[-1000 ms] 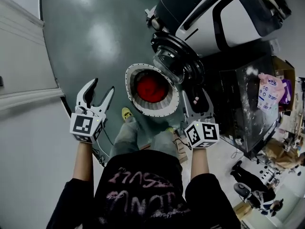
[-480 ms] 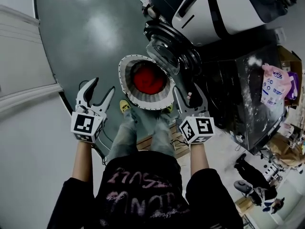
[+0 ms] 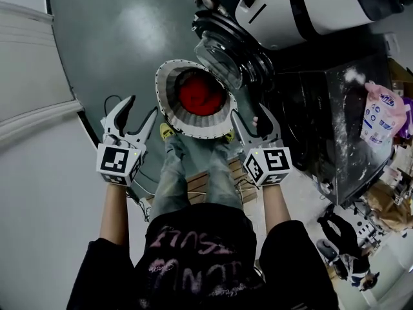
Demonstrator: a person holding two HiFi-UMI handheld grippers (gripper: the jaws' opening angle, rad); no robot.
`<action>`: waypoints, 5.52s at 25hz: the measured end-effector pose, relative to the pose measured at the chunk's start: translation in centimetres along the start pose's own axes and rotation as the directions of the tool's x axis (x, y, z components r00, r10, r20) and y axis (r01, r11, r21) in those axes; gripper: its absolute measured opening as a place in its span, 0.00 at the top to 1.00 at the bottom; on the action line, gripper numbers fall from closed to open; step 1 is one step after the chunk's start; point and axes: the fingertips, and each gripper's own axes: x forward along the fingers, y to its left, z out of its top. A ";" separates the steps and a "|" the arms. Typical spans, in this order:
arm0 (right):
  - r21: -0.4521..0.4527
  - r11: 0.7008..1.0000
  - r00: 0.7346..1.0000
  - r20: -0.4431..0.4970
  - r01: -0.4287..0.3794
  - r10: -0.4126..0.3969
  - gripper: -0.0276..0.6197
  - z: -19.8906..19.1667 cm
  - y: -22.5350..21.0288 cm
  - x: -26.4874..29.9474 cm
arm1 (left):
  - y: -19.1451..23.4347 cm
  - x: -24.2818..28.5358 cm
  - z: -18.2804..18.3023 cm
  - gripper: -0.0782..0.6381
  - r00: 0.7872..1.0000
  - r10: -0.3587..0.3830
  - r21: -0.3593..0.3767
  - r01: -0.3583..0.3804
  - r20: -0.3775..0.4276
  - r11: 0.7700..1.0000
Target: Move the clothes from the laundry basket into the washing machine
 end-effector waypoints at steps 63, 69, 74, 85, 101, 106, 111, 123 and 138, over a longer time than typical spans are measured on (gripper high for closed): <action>-0.044 0.998 0.863 -0.505 -0.035 0.008 0.46 -46.2 -9.0 28.7 | -6.1 37.1 -40.5 0.52 0.730 -0.347 0.503 0.667 -0.589 0.550; -0.057 0.998 0.803 -0.596 -0.028 -0.011 0.40 -52.6 -10.5 30.4 | -6.7 39.6 -45.6 0.52 0.668 -0.289 0.561 0.738 -0.686 0.374; -0.058 0.998 0.764 -0.645 0.003 -0.039 0.34 -56.9 -12.1 31.6 | -6.9 42.0 -48.4 0.48 0.665 -0.233 0.625 0.746 -0.709 0.230; -0.073 0.993 0.764 -0.633 0.097 -0.121 0.14 -61.8 -15.0 36.8 | -6.5 45.6 -56.1 0.33 0.574 -0.177 0.566 0.819 -0.800 0.098; -0.030 0.990 0.771 -0.623 0.141 -0.129 0.90 -61.3 -14.3 36.6 | -7.1 45.9 -55.8 0.79 0.621 -0.237 0.555 0.779 -0.747 0.290; 0.002 0.988 0.812 -0.569 0.156 -0.127 0.91 -57.7 -13.3 35.0 | -7.2 43.8 -52.4 0.79 0.642 -0.250 0.547 0.757 -0.724 0.358; 0.011 0.987 0.843 -0.522 0.160 -0.131 0.91 -53.1 -11.7 32.6 | -7.1 41.0 -48.0 0.79 0.665 -0.262 0.537 0.731 -0.699 0.422; -0.017 0.988 0.894 -0.424 0.154 -0.147 0.91 -40.7 -7.2 25.2 | -7.6 31.3 -36.2 0.79 0.720 -0.320 0.507 0.673 -0.616 0.538; -0.036 0.981 0.944 -0.265 0.192 -0.195 0.91 -25.6 -2.8 17.1 | -8.2 21.6 -21.9 0.79 0.782 -0.365 0.516 0.613 -0.505 0.599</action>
